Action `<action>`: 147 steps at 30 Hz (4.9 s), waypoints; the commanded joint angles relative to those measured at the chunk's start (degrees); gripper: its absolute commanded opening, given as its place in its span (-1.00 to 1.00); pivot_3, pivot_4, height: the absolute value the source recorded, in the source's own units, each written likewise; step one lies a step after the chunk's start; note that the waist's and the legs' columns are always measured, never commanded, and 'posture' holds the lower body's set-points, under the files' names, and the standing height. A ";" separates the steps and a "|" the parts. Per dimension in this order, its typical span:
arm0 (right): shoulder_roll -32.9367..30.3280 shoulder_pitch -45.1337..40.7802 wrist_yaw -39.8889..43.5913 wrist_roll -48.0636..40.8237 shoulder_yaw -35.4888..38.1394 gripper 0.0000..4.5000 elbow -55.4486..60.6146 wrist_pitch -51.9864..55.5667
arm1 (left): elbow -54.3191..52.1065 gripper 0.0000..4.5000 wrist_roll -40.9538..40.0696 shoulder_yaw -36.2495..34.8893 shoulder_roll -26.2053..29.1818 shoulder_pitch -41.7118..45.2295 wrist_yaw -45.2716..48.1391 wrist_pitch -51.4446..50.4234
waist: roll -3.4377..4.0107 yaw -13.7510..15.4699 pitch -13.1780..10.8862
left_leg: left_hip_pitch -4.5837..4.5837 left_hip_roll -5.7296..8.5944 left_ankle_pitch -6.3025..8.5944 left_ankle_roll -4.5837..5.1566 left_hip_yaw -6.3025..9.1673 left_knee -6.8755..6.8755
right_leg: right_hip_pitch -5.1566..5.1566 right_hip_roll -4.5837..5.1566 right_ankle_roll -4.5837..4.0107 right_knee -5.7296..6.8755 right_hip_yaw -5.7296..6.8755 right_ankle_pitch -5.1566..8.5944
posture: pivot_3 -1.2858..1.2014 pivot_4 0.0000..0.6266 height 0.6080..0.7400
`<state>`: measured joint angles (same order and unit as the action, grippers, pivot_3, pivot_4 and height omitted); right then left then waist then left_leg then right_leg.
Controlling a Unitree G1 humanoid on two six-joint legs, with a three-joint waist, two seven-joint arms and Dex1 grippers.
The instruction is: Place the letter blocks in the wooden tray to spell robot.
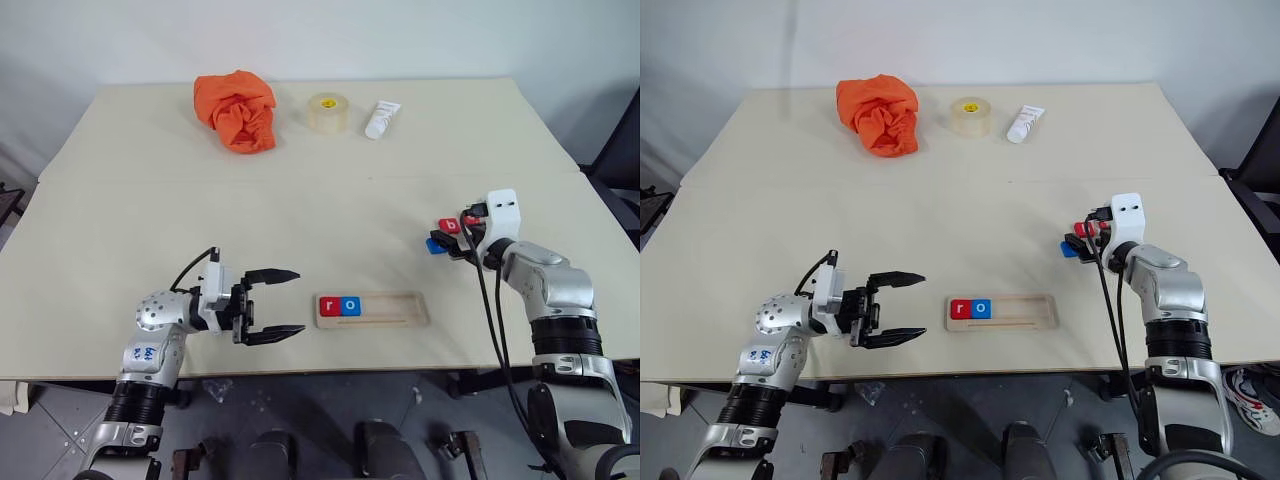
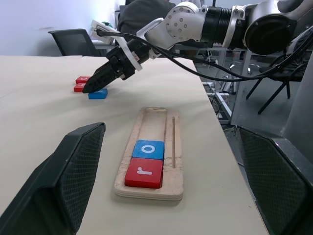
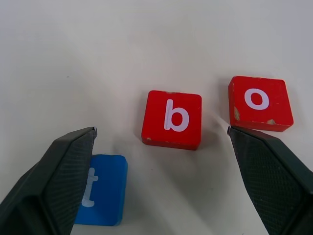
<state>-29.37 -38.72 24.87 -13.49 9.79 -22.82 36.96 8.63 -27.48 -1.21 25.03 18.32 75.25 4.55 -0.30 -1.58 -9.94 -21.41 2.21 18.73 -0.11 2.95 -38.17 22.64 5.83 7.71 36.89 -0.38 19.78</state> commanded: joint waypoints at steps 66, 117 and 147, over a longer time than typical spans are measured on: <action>10.14 46.39 -13.85 -9.47 12.17 -0.03 63.43 19.62 | 7.54 1.00 -0.09 0.16 4.17 5.82 9.13 1.00 | 0.05 1.40 -0.01 | -0.07 0.07 -0.01 -0.02 0.30 0.16 | -0.04 -0.04 -0.02 -0.12 -0.07 0.01 | 0.03 -0.52 1.00; -31.52 13.17 54.83 6.05 -15.85 -0.35 10.44 -28.28 | -0.81 1.00 0.01 -0.60 2.37 -1.61 1.99 2.13 | -0.02 1.52 -0.07 | 0.04 -0.02 0.01 0.01 0.04 0.03 | -0.17 0.03 0.00 -0.38 0.10 0.00 | 0.03 -0.52 1.00; -19.34 -2.04 49.04 6.48 -33.68 -0.35 33.40 2.15 | 8.79 1.00 1.25 -0.62 4.19 3.57 8.03 5.88 | 0.05 1.48 -0.12 | -0.17 0.03 0.03 -0.04 0.24 0.02 | 0.01 0.12 -0.04 -0.35 0.42 -0.02 | 0.03 -0.52 1.00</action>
<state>-48.97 -39.51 73.90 -7.65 -24.40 10.14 39.84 19.37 -25.39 -0.37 28.29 22.53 83.55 10.13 -0.25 -0.11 -10.06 -21.58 2.24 18.76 -0.15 3.19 -38.15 22.65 5.95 7.67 36.55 0.04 19.76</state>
